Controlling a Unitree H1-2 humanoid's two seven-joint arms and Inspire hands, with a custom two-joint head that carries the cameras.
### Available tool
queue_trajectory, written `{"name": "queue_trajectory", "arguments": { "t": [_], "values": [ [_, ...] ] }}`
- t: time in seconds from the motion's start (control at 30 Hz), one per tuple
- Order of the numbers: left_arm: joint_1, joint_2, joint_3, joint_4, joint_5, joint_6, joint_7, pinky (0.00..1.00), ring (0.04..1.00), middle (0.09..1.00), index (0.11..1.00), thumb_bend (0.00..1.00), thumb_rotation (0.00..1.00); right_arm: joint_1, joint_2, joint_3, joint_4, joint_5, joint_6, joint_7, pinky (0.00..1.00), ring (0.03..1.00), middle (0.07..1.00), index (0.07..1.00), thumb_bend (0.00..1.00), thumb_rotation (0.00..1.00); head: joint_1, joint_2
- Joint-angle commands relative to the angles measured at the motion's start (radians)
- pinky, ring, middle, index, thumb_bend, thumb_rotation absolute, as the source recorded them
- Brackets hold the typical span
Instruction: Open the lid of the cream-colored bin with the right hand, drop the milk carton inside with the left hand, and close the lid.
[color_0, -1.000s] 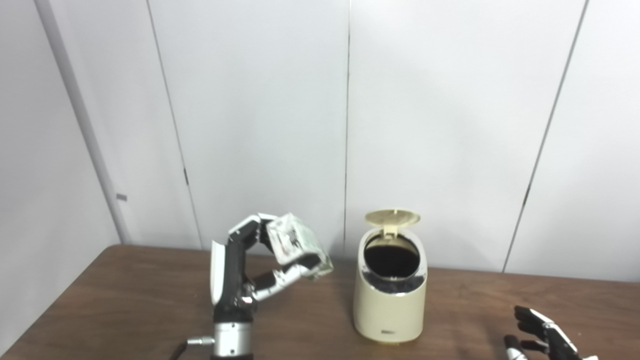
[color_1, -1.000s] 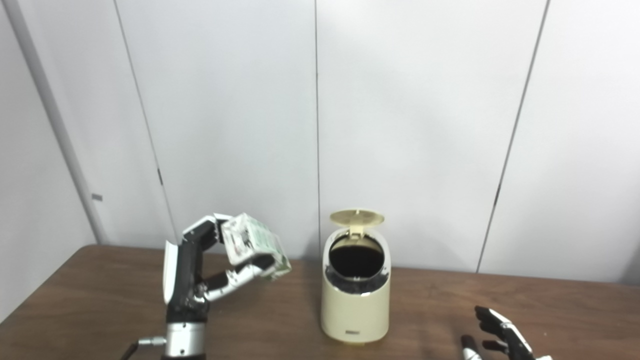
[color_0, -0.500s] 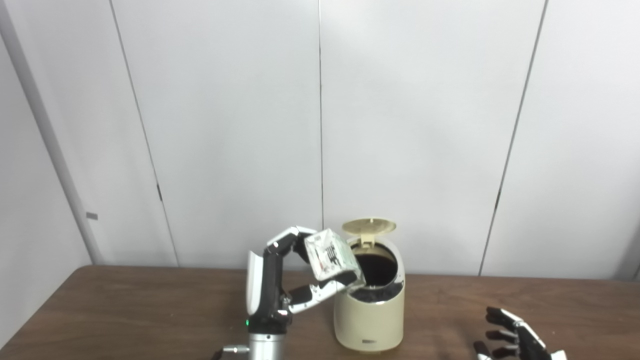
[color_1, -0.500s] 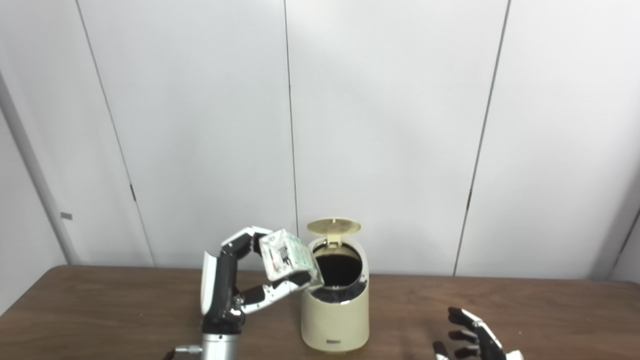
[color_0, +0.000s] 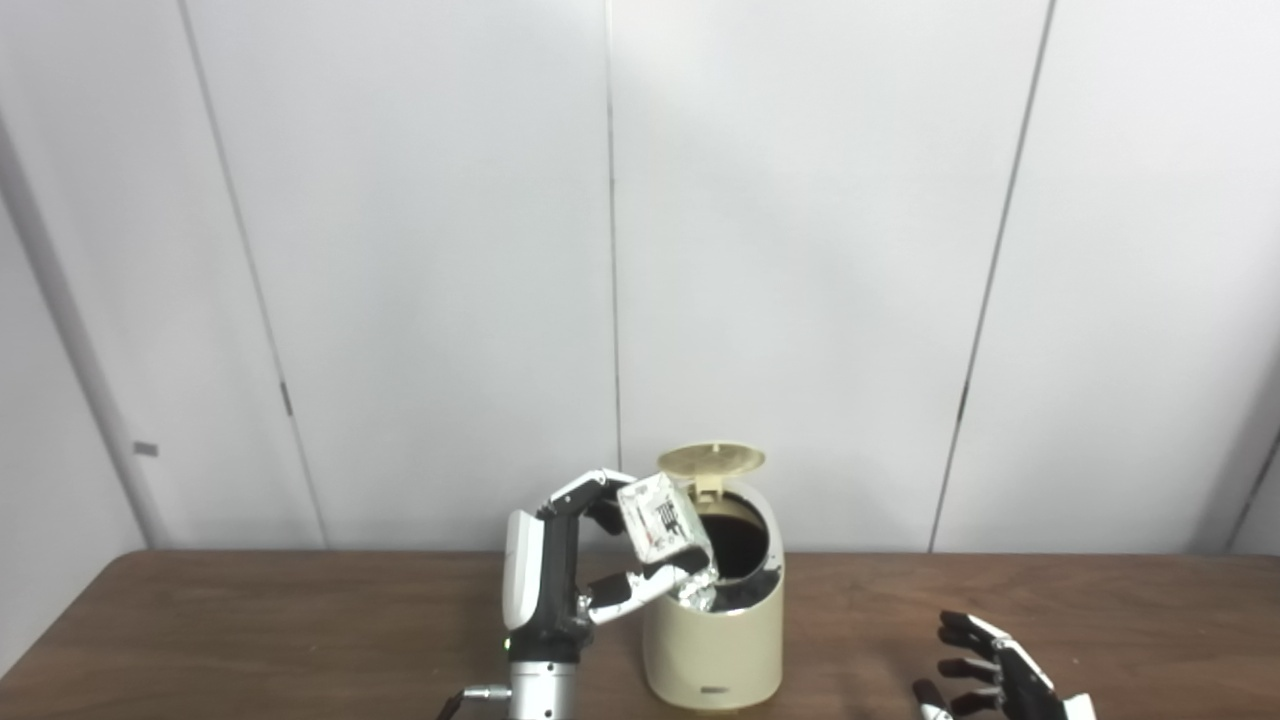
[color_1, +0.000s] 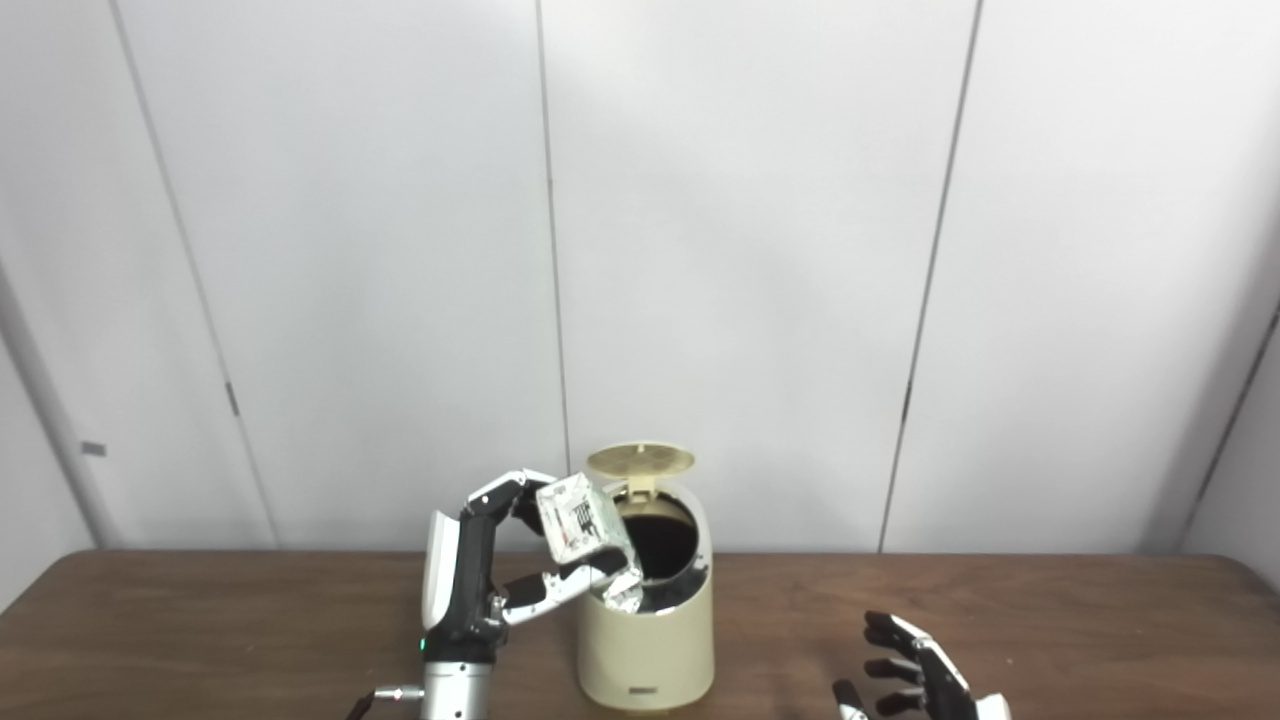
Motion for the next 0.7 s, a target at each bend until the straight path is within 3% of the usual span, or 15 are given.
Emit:
{"name": "queue_trajectory", "arguments": {
  "t": [0.0,0.07,0.13,0.27,0.4,0.5,0.67],
  "values": [
    [-0.078,0.003,-0.014,0.015,-0.012,-0.023,0.048,0.40,0.460,0.469,0.487,0.50,0.00,0.056,0.041,0.025,0.052,-0.001,-0.032,-0.011,0.49,0.644,0.724,0.755,0.16,0.13,-0.002,0.002],
    [-0.093,0.000,-0.029,0.044,-0.026,-0.023,0.062,0.40,0.460,0.470,0.487,0.50,0.00,0.059,0.043,0.028,0.049,-0.001,-0.038,-0.014,0.51,0.660,0.723,0.746,0.17,0.12,-0.003,0.004],
    [-0.105,-0.004,-0.040,0.067,-0.044,-0.023,0.071,0.40,0.458,0.469,0.489,0.50,0.00,0.062,0.045,0.030,0.045,-0.006,-0.036,-0.017,0.40,0.565,0.652,0.748,0.16,0.09,-0.004,0.006],
    [-0.124,-0.007,-0.058,0.104,-0.053,-0.023,0.091,0.40,0.456,0.468,0.491,0.50,0.00,0.069,0.047,0.035,0.028,-0.017,-0.017,-0.013,0.34,0.518,0.605,0.755,0.15,0.09,-0.006,0.011],
    [-0.136,-0.006,-0.067,0.126,-0.072,-0.023,0.101,0.40,0.458,0.467,0.490,0.50,0.00,0.075,0.048,0.040,0.019,-0.019,-0.017,-0.014,0.42,0.609,0.670,0.737,0.16,0.11,-0.006,0.014],
    [-0.148,-0.002,-0.073,0.143,-0.089,-0.023,0.104,0.40,0.458,0.467,0.492,0.50,0.00,0.079,0.048,0.043,0.016,-0.022,-0.021,-0.018,0.51,0.678,0.712,0.735,0.16,0.05,-0.007,0.017],
    [-0.154,0.000,-0.077,0.155,-0.100,-0.023,0.099,0.41,0.463,0.468,0.488,0.50,0.00,0.085,0.049,0.044,0.009,-0.018,-0.024,-0.017,0.46,0.631,0.686,0.743,0.16,0.02,-0.009,0.025]
  ]
}}
